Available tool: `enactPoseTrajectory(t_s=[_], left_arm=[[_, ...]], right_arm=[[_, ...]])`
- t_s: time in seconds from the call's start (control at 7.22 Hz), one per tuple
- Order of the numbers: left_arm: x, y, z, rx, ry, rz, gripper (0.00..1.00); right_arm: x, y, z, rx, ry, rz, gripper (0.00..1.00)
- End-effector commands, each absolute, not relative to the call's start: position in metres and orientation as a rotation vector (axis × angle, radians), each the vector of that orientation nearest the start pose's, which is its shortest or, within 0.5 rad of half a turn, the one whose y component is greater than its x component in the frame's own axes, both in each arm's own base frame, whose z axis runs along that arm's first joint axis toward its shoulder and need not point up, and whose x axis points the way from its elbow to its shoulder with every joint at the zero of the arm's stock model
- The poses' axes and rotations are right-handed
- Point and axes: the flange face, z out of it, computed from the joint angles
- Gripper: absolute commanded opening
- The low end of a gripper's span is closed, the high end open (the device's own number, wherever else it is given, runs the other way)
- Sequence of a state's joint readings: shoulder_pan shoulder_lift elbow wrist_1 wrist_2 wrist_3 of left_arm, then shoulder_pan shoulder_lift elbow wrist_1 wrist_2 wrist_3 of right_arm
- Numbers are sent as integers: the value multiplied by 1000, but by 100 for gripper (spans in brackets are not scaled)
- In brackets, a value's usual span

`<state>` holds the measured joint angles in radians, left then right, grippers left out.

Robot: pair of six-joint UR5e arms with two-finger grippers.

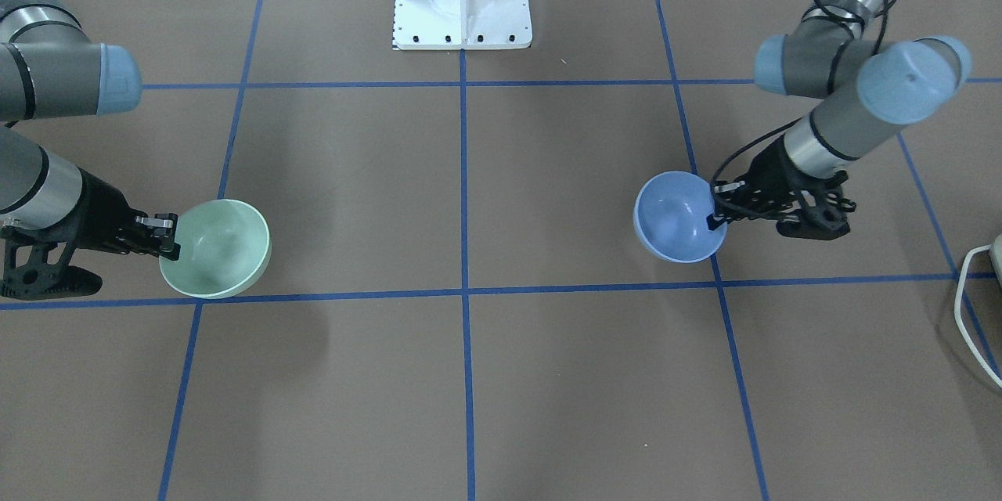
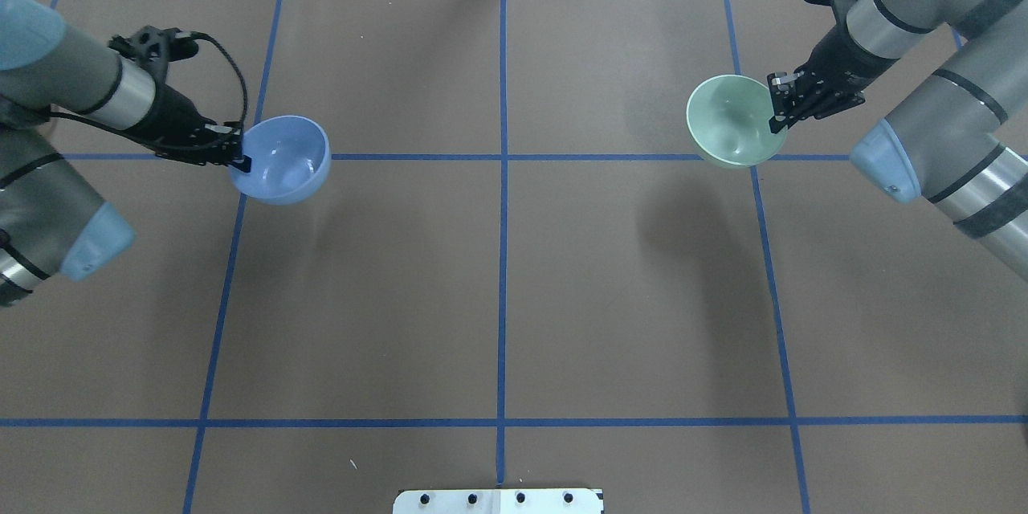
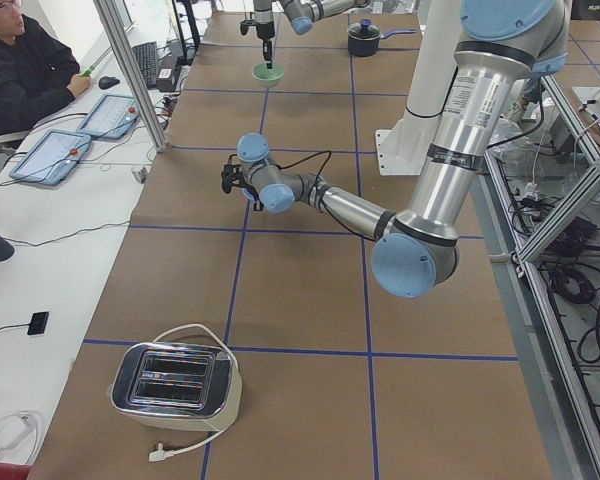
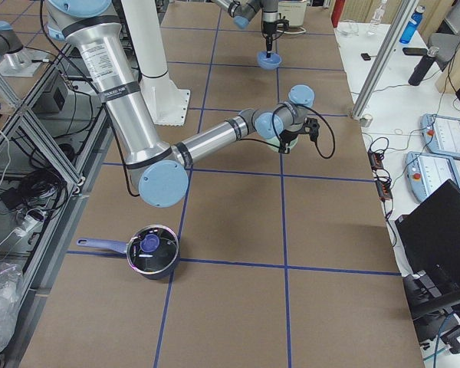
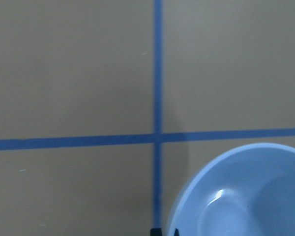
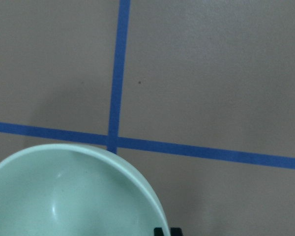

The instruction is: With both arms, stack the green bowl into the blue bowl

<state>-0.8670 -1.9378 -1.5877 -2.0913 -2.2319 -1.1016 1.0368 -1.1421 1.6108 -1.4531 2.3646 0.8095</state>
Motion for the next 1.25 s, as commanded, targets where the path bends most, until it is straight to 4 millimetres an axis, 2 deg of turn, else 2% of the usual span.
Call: enactPoseTrajectory(t_s=[0.0, 0.14, 0.28, 0.55, 0.83, 1.11], left_arm=[[460, -513, 277, 21, 1036, -120, 0], [503, -486, 251, 24, 1014, -113, 0], [526, -466, 244, 28, 1013, -100, 0], [558, -451, 232, 39, 1001, -127, 0], [570, -450, 224, 48, 1001, -123, 0], [572, -453, 217, 70, 1004, -131, 0]], right_arm=[[-298, -580, 324, -53, -992, 58, 0], [-309, -569, 312, -70, -991, 120, 0], [-328, -555, 301, -70, -972, 175, 0], [-361, -534, 297, -36, -961, 126, 0], [-398, -514, 287, 5, -979, 27, 0], [-404, -510, 280, 7, -989, 11, 0]])
